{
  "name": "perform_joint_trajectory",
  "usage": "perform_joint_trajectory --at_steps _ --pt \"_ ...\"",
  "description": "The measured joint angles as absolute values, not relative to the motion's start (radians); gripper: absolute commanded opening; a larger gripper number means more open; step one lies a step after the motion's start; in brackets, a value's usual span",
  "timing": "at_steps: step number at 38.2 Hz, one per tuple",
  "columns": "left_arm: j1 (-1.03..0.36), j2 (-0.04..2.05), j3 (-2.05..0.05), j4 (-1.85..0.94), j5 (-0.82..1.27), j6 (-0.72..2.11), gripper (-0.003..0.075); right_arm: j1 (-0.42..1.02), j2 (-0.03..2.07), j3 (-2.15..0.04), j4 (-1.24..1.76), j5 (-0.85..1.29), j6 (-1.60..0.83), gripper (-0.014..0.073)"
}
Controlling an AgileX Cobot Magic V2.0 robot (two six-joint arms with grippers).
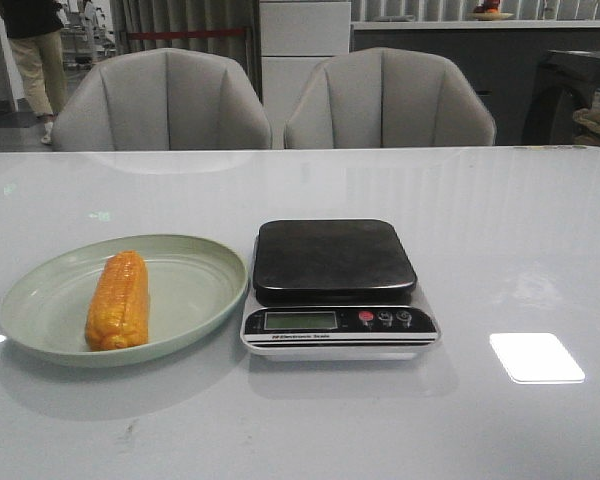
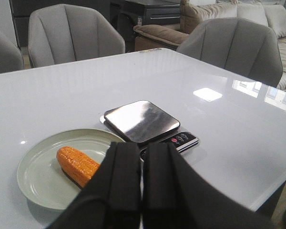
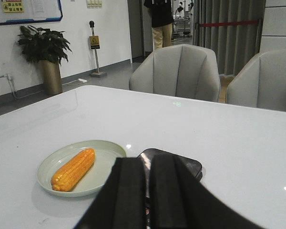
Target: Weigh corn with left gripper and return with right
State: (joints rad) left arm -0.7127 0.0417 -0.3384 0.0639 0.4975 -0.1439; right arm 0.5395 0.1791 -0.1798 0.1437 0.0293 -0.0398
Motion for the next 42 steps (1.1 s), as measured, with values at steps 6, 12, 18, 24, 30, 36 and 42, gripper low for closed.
perform_joint_trajectory --at_steps 6,12,18,24,30,36,42 --pt "-0.713 0.042 -0.338 0.064 0.498 -0.144 0.0122 0.539 0.179 -0.18 0.144 0.029 -0.04 0.0192" --pt "-0.713 0.042 -0.338 0.064 0.498 -0.144 0.0122 0.539 0.179 -0.18 0.144 0.029 -0.042 0.0192" --pt "-0.71 0.042 -0.326 0.064 0.497 -0.144 0.0122 0.539 0.179 -0.18 0.144 0.029 -0.042 0.0192" --pt "-0.615 0.042 -0.289 0.064 0.497 -0.144 0.0122 0.539 0.179 -0.18 0.144 0.029 -0.042 0.0192" --pt "-0.4 0.042 -0.232 0.066 0.472 -0.144 0.0122 0.539 0.179 -0.18 0.144 0.029 -0.042 0.0192" --pt "-0.204 0.042 -0.162 0.102 0.384 -0.144 0.0122 0.539 0.179 -0.18 0.144 0.029 -0.042 0.0192" --pt "-0.093 0.042 -0.058 0.12 0.228 -0.144 0.0122 0.539 0.179 -0.18 0.144 0.029 -0.042 0.0192"
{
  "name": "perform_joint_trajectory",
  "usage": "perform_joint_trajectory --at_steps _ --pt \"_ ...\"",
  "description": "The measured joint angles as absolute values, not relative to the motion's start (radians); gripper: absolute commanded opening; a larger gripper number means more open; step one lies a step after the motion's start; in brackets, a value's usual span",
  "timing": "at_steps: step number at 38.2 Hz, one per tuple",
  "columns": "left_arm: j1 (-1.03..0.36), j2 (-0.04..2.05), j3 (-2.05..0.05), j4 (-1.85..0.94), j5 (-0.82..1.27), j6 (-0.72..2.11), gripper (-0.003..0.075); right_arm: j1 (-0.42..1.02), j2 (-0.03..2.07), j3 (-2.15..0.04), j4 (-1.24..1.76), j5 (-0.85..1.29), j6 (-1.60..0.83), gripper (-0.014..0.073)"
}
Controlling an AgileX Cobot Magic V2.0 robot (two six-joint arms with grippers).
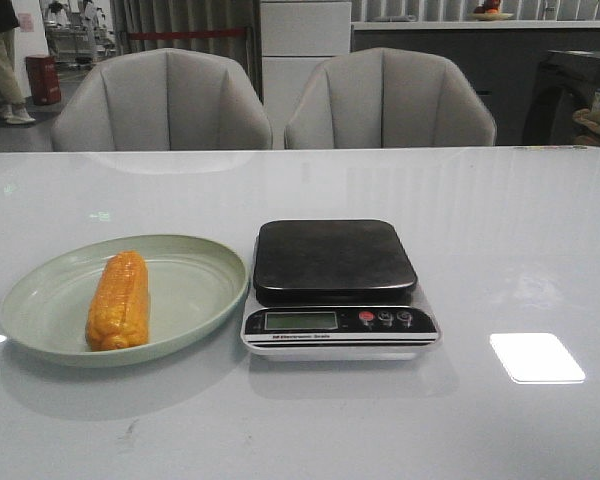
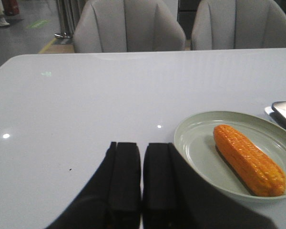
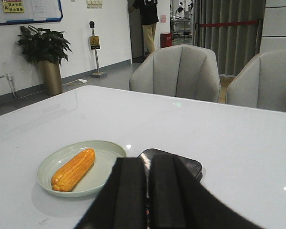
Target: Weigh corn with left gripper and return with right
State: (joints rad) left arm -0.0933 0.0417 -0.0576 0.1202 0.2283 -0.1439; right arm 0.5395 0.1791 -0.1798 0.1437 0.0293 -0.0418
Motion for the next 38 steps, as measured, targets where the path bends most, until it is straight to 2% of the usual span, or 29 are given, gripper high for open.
perform_joint_trajectory --at_steps 9,38 --pt "-0.043 -0.005 0.007 0.126 0.017 -0.144 0.0122 0.539 0.179 -0.18 0.144 0.027 -0.042 0.0192" --pt "-0.026 -0.005 0.007 0.128 0.0 -0.143 0.0122 0.539 0.179 -0.178 0.144 0.027 -0.042 0.0192"
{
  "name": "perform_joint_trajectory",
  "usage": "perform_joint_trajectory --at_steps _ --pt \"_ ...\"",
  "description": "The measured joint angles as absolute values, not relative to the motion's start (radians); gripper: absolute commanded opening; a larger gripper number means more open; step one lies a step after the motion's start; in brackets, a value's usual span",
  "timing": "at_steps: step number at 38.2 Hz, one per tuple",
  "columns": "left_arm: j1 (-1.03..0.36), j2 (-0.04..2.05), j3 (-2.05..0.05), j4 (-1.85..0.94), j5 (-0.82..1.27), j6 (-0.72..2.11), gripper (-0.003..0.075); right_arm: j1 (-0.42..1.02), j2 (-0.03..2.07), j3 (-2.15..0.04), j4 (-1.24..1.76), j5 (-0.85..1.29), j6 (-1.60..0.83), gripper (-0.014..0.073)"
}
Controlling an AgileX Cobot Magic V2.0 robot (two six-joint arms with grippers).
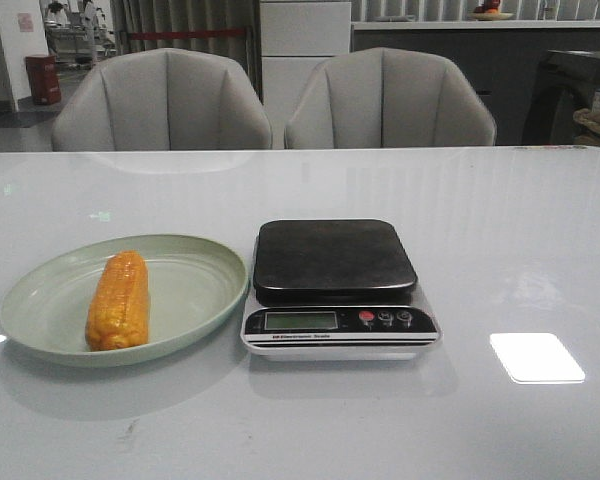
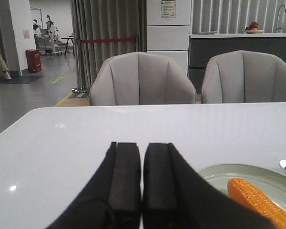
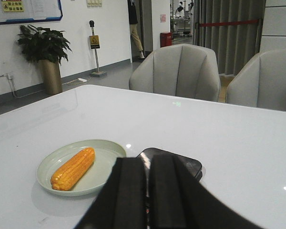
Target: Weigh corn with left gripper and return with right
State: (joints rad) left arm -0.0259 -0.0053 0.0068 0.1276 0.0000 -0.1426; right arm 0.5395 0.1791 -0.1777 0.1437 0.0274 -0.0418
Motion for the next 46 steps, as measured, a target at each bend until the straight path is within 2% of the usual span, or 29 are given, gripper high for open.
perform_joint_trajectory --at_steps 19,26,33,46 --pt "-0.026 -0.005 0.007 0.128 0.0 -0.143 0.0122 0.527 0.179 -0.157 0.144 0.023 -0.042 0.0192" --pt "-0.026 -0.005 0.007 0.128 0.0 -0.143 0.0122 0.352 0.154 -0.089 0.144 0.032 -0.042 0.0192" --pt "-0.026 -0.005 0.007 0.128 0.0 -0.143 0.0122 0.121 -0.004 0.019 0.144 0.075 -0.042 0.0192" --pt "-0.026 -0.005 0.007 0.128 0.0 -0.143 0.0122 0.073 -0.009 0.026 0.142 0.1 -0.042 0.0192"
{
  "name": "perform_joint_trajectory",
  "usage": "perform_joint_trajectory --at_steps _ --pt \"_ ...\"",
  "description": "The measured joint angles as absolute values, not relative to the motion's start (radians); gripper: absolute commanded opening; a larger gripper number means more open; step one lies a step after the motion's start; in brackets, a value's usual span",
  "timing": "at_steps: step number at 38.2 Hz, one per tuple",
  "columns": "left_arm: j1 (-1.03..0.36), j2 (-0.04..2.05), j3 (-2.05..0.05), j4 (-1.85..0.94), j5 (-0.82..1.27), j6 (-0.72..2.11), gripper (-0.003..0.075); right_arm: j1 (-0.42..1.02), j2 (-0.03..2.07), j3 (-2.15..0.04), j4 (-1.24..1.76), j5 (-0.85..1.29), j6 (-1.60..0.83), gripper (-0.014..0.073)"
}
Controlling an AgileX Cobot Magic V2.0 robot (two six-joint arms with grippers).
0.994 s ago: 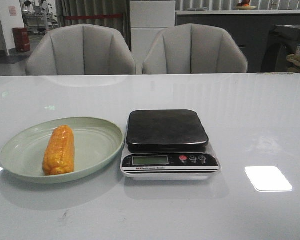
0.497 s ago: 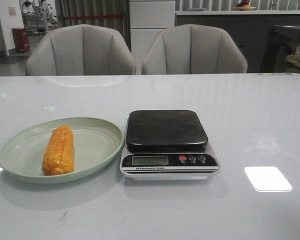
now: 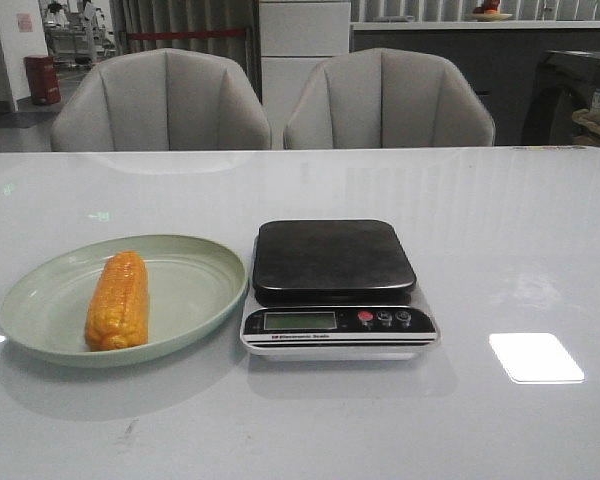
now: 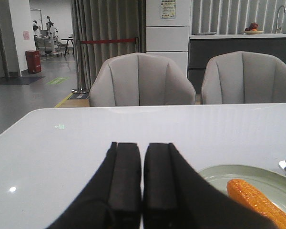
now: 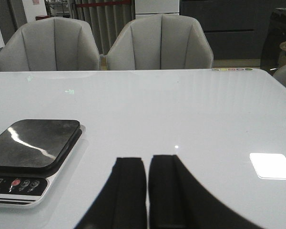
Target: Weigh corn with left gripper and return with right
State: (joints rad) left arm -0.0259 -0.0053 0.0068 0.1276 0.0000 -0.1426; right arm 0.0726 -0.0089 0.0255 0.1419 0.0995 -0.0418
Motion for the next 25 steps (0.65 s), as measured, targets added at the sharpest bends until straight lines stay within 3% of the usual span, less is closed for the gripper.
perform_joint_trajectory --at_steps 25 --pt "-0.026 -0.005 0.007 0.128 0.0 -0.143 0.0122 0.073 -0.009 0.026 0.142 0.11 -0.042 0.0192"
